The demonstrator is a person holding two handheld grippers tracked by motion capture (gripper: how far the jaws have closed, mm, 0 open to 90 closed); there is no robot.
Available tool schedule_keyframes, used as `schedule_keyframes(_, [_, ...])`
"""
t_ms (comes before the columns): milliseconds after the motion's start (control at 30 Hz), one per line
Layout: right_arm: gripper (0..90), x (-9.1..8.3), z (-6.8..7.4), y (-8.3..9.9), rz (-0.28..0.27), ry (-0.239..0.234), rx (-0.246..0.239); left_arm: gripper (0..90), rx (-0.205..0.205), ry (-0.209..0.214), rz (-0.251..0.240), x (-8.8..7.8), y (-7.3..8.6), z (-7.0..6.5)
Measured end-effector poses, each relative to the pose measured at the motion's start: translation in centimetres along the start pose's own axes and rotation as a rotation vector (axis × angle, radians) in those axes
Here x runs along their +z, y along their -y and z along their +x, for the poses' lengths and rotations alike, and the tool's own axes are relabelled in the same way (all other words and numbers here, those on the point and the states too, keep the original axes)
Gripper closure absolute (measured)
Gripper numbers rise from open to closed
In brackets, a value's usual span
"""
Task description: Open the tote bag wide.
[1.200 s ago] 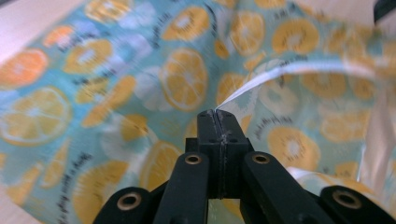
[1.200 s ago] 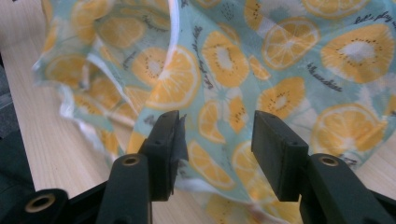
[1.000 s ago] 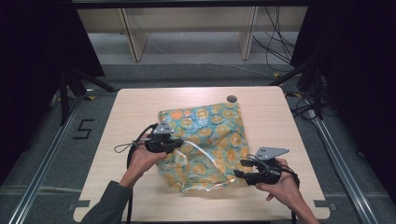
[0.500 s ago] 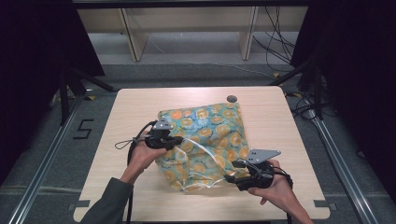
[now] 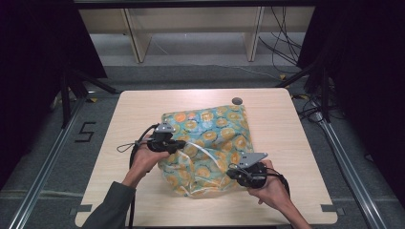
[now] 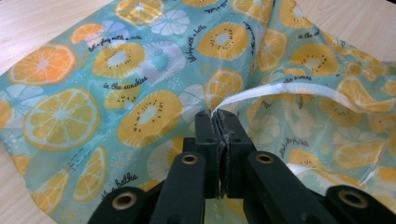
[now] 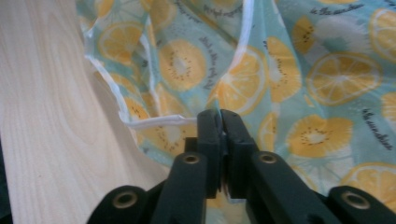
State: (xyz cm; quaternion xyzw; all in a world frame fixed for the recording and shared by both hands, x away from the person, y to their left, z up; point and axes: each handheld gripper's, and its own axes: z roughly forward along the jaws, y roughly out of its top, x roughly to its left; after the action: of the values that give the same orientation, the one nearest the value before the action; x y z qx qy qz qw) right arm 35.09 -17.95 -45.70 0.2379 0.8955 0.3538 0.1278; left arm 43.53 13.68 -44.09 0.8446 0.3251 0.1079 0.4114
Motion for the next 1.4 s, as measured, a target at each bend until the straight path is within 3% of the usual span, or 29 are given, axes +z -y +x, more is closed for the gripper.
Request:
schedule_keyframes(33, [89.6, -0.1, -0.1, -0.1, -0.008, 0.006, 0.006, 86.8, -0.016, 0.003, -0.001, 0.0, 0.1, 0.0])
schedule_keyframes(100, [89.9, -0.6, -0.8, -0.6, -0.038, -0.007, 0.01, 86.2, -0.007, 0.011, -0.002, 0.0, 0.1, 0.3])
schedule_keyframes(133, [89.9, -0.8, -1.2, -1.0, -0.072, -0.005, 0.023, 85.8, -0.043, 0.005, -0.019, 0.1, 0.3, 0.1])
schedule_keyframes(167, [90.0, -1.2, -1.8, -1.4, -0.089, 0.004, 0.041, 85.1, -0.011, 0.008, 0.005, -0.1, 0.3, 0.3])
schedule_keyframes(200, [90.0, -1.4, -2.5, -2.0, -0.118, 0.011, 0.056, 84.3, -0.005, 0.014, 0.009, -0.1, 0.4, 0.3])
schedule_keyframes(300, [90.0, -2.1, -4.8, -4.0, -0.198, 0.065, 0.085, 82.6, -0.004, 0.033, 0.03, 0.0, 1.0, 0.3])
schedule_keyframes(367, [90.0, -2.3, -6.3, -5.1, -0.234, 0.095, 0.101, 79.7, -0.009, 0.073, 0.061, -0.1, 1.7, 0.1])
schedule_keyframes(400, [90.0, -1.9, -7.4, -5.9, -0.24, 0.114, 0.111, 74.4, -0.019, 0.082, 0.056, -0.1, 1.8, -0.1])
schedule_keyframes(567, [90.0, 0.3, -9.2, -6.8, -0.233, 0.119, 0.184, 57.5, -0.017, 0.076, 0.058, -1.8, 1.7, -0.9])
schedule_keyframes(667, [90.0, 1.6, -10.4, -7.1, -0.192, 0.122, 0.208, 45.8, -0.036, 0.062, 0.011, -3.7, 1.3, -2.5])
schedule_keyframes(700, [90.0, 1.9, -10.6, -7.2, -0.163, 0.119, 0.224, 43.2, -0.022, 0.055, 0.01, -4.4, 1.1, -3.1])
schedule_keyframes(733, [90.0, 2.3, -11.0, -7.3, -0.172, 0.136, 0.218, 41.1, -0.011, 0.065, -0.002, -4.9, 1.0, -3.8])
schedule_keyframes(767, [90.0, 2.3, -11.2, -7.5, -0.142, 0.128, 0.228, 39.2, -0.006, 0.078, -0.014, -5.2, 0.9, -4.6])
schedule_keyframes(800, [90.0, 2.6, -11.1, -7.7, -0.156, 0.125, 0.251, 36.8, -0.009, 0.095, -0.016, -5.2, 0.9, -5.4])
schedule_keyframes(833, [90.0, 2.6, -11.5, -7.8, -0.142, 0.134, 0.225, 34.2, -0.001, 0.102, -0.002, -5.0, 0.9, -6.1])
schedule_keyframes(867, [90.0, 2.7, -11.4, -7.9, -0.14, 0.132, 0.231, 32.5, 0.01, 0.093, 0.024, -4.5, 1.1, -6.7])
schedule_keyframes(900, [90.0, 2.9, -11.6, -7.9, -0.16, 0.149, 0.22, 30.8, 0.046, 0.075, 0.072, -3.8, 1.3, -7.1])
schedule_keyframes(967, [89.9, 2.9, -11.8, -7.8, -0.144, 0.134, 0.213, 35.4, 0.122, 0.001, 0.158, -1.9, 1.8, -7.1])
schedule_keyframes(1000, [89.9, 2.9, -11.6, -7.8, -0.128, 0.134, 0.241, 52.7, 0.158, 0.003, 0.169, -1.4, 1.9, -6.9])
schedule_keyframes(1033, [89.9, 3.0, -11.6, -7.7, -0.143, 0.136, 0.23, 68.8, 0.192, 0.031, 0.161, -1.0, 2.0, -6.3])
schedule_keyframes(1067, [89.9, 3.0, -11.6, -7.6, -0.146, 0.143, 0.226, 78.0, 0.183, 0.021, 0.125, -0.8, 1.8, -5.6])
schedule_keyframes(1100, [89.9, 2.8, -11.6, -7.5, -0.121, 0.138, 0.222, 83.8, 0.167, -0.017, 0.113, -0.9, 1.4, -5.0])
schedule_keyframes(1167, [89.8, 2.7, -11.7, -7.1, -0.117, 0.129, 0.24, 87.2, 0.133, -0.062, 0.069, -1.5, 0.5, -2.9])
schedule_keyframes(1233, [89.7, 2.7, -11.8, -6.7, -0.11, 0.132, 0.259, 88.8, 0.089, -0.068, 0.017, -2.0, -0.3, -0.9])
schedule_keyframes(1267, [89.7, 2.7, -11.8, -6.5, -0.101, 0.131, 0.255, 88.9, 0.038, -0.083, -0.019, -2.0, -0.7, 0.4])
schedule_keyframes(1333, [89.6, 3.0, -11.9, -5.9, -0.094, 0.127, 0.264, 89.0, 0.003, -0.151, -0.004, -1.5, -0.7, 2.6])
schedule_keyframes(1400, [89.5, 3.6, -11.7, -5.4, -0.096, 0.123, 0.281, 89.3, -0.048, -0.172, 0.018, -0.3, 0.0, 4.4])
